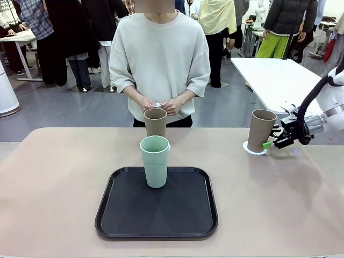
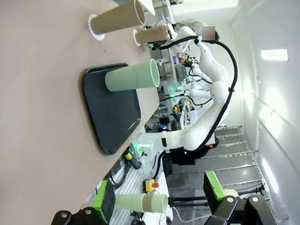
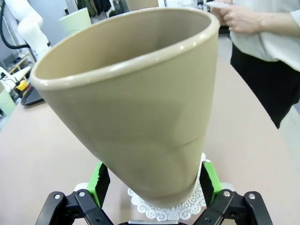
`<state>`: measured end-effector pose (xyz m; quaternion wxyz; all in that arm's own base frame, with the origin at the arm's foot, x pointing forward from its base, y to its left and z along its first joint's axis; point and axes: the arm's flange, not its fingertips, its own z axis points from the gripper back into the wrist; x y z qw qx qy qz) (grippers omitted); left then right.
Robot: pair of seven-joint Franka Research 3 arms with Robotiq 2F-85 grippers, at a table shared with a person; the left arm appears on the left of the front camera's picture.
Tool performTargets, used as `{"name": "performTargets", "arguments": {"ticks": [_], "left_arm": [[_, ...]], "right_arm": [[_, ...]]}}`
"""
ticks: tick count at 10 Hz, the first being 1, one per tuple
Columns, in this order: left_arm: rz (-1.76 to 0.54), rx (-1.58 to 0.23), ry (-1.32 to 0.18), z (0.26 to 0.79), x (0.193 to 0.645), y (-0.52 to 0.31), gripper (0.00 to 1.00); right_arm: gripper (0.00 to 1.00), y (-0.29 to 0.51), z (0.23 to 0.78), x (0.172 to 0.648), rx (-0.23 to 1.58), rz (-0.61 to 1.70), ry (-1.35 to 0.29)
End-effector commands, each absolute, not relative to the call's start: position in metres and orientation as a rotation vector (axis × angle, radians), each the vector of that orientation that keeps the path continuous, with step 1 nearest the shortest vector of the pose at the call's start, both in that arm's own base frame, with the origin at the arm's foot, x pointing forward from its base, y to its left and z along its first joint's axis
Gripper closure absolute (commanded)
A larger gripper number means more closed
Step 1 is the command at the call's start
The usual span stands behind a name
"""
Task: Place coasters on the table and set cups on them.
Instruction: Take one Reusable plastic cup from the Flat Tray and place it on a coaster set by the human.
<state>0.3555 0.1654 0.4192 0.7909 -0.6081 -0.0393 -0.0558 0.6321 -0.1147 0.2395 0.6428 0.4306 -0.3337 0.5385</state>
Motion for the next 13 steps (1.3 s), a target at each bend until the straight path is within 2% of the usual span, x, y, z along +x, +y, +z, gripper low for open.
{"name": "performTargets", "arguments": {"ticks": [1,8,10,12,13], "left_arm": [[-0.125,-1.317,-0.09,0.421,0.354,0.166,0.0],[-0.125,-1.317,-0.09,0.421,0.354,0.166,0.0],[-0.125,-1.317,-0.09,0.421,0.354,0.166,0.0],[-0.125,-1.317,-0.09,0.421,0.354,0.166,0.0],[-0.125,-1.317,-0.09,0.421,0.354,0.166,0.0]], "right_arm": [[0.0,-0.121,0.25,0.634,0.946,1.224,-0.705],[0.0,-0.171,0.279,0.608,0.75,1.168,-0.675],[0.0,-0.168,0.324,0.573,0.603,1.227,-0.605],[0.0,-0.148,0.381,0.525,0.451,1.317,-0.453],[0.0,-0.138,0.402,0.507,0.44,1.349,-0.401]]}}
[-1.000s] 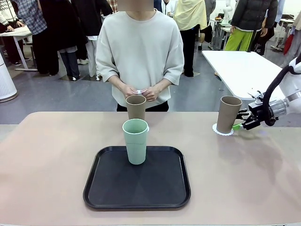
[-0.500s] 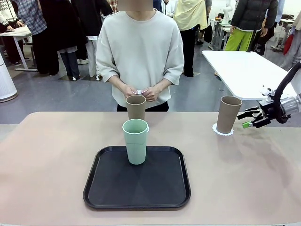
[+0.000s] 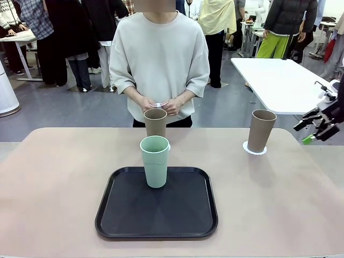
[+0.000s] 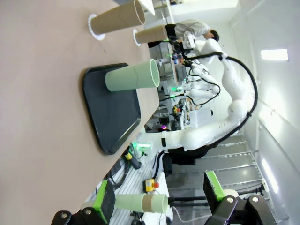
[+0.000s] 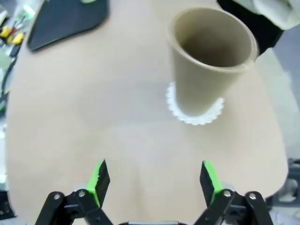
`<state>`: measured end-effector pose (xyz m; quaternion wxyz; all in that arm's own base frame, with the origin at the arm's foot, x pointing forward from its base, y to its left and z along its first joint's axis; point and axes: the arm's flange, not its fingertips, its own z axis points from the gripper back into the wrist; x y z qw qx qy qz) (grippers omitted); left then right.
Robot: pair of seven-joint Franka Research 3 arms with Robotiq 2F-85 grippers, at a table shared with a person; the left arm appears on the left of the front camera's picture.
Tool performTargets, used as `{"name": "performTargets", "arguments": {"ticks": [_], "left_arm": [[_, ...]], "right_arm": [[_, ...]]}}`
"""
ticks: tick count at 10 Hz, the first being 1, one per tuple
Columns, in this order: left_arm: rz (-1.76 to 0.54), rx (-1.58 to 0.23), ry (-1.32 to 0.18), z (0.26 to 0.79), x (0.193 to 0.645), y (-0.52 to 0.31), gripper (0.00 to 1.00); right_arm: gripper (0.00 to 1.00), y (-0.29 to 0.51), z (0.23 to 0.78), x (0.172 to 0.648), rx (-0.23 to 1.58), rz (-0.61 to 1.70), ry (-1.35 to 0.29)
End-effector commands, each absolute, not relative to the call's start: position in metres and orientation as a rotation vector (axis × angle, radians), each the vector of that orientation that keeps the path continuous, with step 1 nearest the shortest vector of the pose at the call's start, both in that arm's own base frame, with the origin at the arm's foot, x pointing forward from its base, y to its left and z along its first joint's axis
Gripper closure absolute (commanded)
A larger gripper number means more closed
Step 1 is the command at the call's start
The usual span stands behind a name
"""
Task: Place coasters on the table and set cups on them.
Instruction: Take one Reusable plastic cup from the Flat Tray and place it on a coaster set by the human.
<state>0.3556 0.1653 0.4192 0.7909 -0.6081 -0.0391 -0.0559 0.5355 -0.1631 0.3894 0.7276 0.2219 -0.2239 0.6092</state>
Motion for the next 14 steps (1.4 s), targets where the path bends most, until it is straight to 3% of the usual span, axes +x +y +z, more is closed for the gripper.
{"name": "performTargets", "arguments": {"ticks": [1,2,3,4,6,11,14], "left_arm": [[-0.125,-1.317,-0.09,0.421,0.354,0.166,0.0],[-0.125,-1.317,-0.09,0.421,0.354,0.166,0.0],[-0.125,-1.317,-0.09,0.421,0.354,0.166,0.0],[-0.125,-1.317,-0.09,0.421,0.354,0.166,0.0],[-0.125,-1.317,-0.09,0.421,0.354,0.166,0.0],[-0.125,-1.317,-0.09,0.421,0.354,0.166,0.0],[-0.125,-1.317,-0.09,0.421,0.354,0.166,0.0]], "right_arm": [[0.0,-0.128,0.421,0.493,0.395,1.336,-0.409],[0.0,-0.111,0.436,0.477,0.354,1.195,-0.389],[0.0,-0.095,0.447,0.468,0.201,0.867,-0.436],[0.0,-0.082,0.454,0.459,0.163,0.694,-0.42],[0.0,-0.052,0.468,0.431,0.082,0.478,-0.279],[0.0,-0.011,0.485,0.374,-0.099,0.33,-0.045],[0.0,-0.033,0.478,0.395,0.036,0.498,0.038]]}}
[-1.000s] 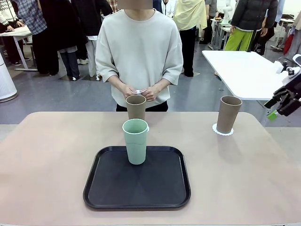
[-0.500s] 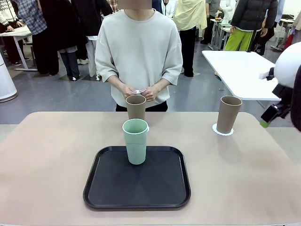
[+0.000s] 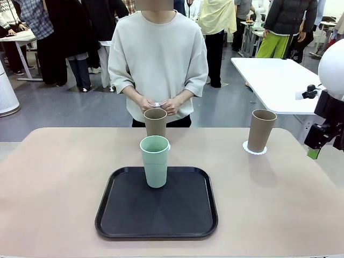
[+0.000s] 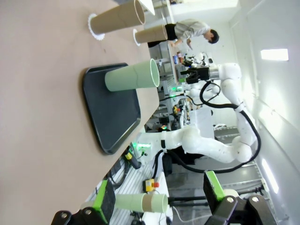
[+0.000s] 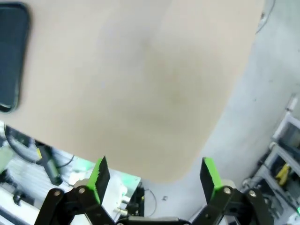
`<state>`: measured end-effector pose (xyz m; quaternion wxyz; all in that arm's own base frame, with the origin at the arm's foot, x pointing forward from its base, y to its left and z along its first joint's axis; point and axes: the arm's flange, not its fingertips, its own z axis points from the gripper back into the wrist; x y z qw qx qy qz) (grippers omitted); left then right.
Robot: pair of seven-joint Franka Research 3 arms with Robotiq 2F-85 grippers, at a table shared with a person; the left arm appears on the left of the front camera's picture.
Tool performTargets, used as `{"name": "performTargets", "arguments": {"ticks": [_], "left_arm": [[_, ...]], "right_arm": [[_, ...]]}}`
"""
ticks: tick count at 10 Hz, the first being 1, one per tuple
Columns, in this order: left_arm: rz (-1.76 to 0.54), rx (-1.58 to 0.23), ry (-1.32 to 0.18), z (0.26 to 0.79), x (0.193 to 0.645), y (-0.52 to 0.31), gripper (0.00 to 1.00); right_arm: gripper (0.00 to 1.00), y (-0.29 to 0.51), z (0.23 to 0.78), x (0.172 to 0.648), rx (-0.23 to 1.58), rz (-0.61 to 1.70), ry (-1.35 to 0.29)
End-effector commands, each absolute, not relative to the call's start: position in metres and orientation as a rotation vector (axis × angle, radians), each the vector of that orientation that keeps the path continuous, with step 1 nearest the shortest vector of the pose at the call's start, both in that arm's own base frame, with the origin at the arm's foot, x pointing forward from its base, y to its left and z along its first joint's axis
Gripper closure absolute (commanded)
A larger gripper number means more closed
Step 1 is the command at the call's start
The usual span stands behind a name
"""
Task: Place coasters on the table and set cups on them.
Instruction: Take one Reusable plastic cup from the Flat Tray and place it on a coaster set by the human.
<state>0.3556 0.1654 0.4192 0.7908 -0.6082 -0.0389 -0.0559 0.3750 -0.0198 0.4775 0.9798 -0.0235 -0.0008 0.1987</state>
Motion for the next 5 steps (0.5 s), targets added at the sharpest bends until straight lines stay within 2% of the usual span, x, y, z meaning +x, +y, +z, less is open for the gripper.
{"name": "performTargets", "arguments": {"ticks": [1,5], "left_arm": [[-0.125,-1.317,-0.09,0.421,0.3538,0.1664,0.0],[-0.125,-1.317,-0.09,0.421,0.3538,0.1664,0.0]], "right_arm": [[0.0,-0.0149,0.4795,0.3678,-0.095,0.343,-0.024],[0.0,-0.0149,0.4795,0.3678,-0.095,0.343,-0.024]]}}
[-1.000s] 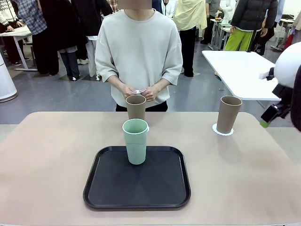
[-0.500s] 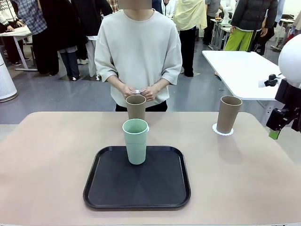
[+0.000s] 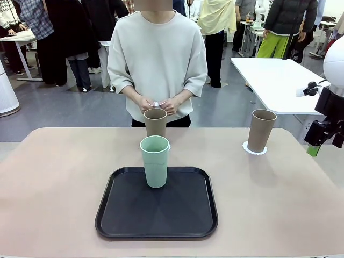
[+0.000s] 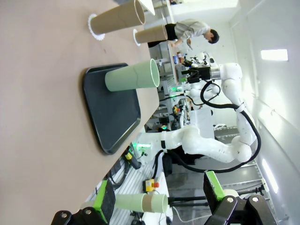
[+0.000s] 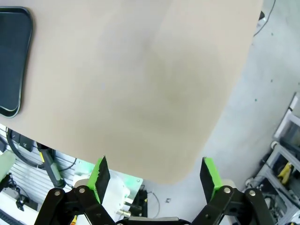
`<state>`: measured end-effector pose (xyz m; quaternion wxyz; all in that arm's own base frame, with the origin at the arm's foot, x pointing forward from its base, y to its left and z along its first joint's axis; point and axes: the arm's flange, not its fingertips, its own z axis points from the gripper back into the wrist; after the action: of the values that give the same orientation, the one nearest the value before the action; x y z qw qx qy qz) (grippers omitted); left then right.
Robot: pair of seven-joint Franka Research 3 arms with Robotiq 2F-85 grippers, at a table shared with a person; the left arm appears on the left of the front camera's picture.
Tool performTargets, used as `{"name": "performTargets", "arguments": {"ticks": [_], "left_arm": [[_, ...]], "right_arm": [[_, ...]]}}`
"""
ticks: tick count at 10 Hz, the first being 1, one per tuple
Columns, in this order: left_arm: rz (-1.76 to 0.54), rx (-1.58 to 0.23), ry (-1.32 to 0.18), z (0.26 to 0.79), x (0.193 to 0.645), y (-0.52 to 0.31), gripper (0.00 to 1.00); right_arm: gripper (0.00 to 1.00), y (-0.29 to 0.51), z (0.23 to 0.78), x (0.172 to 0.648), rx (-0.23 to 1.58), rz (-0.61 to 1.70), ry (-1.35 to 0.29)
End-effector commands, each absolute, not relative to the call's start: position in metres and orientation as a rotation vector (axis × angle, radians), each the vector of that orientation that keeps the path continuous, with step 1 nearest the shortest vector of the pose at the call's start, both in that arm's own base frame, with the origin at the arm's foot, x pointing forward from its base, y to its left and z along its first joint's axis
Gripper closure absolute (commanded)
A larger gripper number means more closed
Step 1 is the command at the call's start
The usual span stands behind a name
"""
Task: Place coasters on the table and set cups on them.
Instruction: Take one Reusable plastic cup from the Flat Tray and place it on a coaster set by the human.
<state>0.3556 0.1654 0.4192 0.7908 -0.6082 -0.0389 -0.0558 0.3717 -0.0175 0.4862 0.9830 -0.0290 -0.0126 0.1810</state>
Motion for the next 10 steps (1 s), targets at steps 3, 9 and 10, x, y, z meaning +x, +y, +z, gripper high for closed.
{"name": "performTargets", "arguments": {"ticks": [3,9,10], "left_arm": [[-0.125,-1.317,-0.09,0.421,0.354,0.166,0.0],[-0.125,-1.317,-0.09,0.421,0.354,0.166,0.0],[-0.125,-1.317,-0.09,0.421,0.354,0.166,0.0]], "right_arm": [[0.0,-0.015,0.48,0.368,-0.095,0.343,-0.024],[0.0,-0.039,0.502,0.37,0.195,0.256,-0.074],[0.0,-0.069,0.509,0.377,0.397,0.124,-0.069]]}}
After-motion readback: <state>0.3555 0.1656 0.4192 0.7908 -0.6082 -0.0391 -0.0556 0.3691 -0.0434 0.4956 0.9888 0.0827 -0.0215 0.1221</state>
